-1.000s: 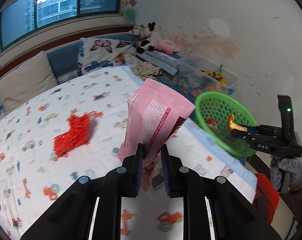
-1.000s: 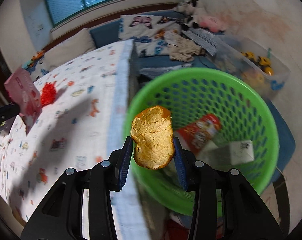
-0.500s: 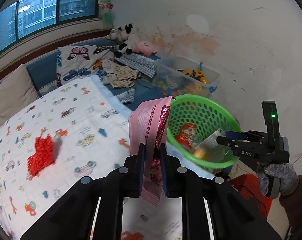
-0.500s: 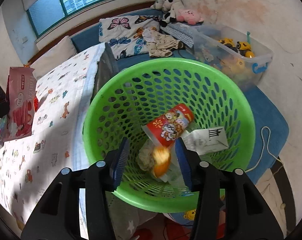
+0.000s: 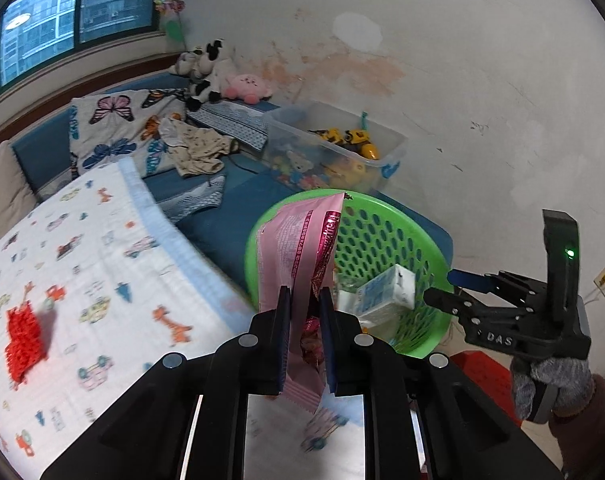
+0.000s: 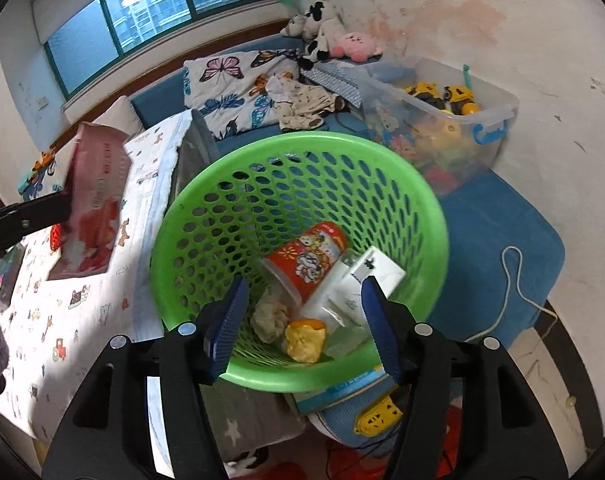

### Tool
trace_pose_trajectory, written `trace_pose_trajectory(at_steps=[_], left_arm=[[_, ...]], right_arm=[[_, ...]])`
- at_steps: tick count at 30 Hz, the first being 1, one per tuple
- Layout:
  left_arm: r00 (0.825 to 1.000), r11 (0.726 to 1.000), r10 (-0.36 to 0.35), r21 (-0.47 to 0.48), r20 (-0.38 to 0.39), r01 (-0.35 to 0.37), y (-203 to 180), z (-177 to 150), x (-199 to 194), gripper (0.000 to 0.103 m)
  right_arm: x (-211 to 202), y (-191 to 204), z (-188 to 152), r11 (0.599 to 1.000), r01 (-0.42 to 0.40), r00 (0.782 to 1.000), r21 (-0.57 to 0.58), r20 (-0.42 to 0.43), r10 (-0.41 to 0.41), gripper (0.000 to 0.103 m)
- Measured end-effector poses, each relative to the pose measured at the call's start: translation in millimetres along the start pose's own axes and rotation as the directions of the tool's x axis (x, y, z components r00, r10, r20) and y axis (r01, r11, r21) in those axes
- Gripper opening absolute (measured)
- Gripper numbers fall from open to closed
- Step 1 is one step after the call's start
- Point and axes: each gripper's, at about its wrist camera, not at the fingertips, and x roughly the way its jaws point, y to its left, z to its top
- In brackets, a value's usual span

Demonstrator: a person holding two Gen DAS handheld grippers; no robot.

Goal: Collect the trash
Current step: 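Drop the bread into the green basket with the right tool while the left drops the bag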

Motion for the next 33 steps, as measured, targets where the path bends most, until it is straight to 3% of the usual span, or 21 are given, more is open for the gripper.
trace_pose_trajectory(at_steps=[16, 33], left_arm=[[0.995, 0.999, -0.025, 0.028, -0.098, 0.028, -40, 5, 61, 0.014], [0.993, 0.998, -0.054, 0.011, -0.108, 0.055, -44, 7, 72, 0.016]], right_arm=[[-21, -29, -16, 0.998, 0.0, 1.0, 0.066, 0.025, -0.002, 0.071], [-31, -38, -18, 0.996, 0.02, 0.999, 0.089, 0.039, -0.023, 0.073]])
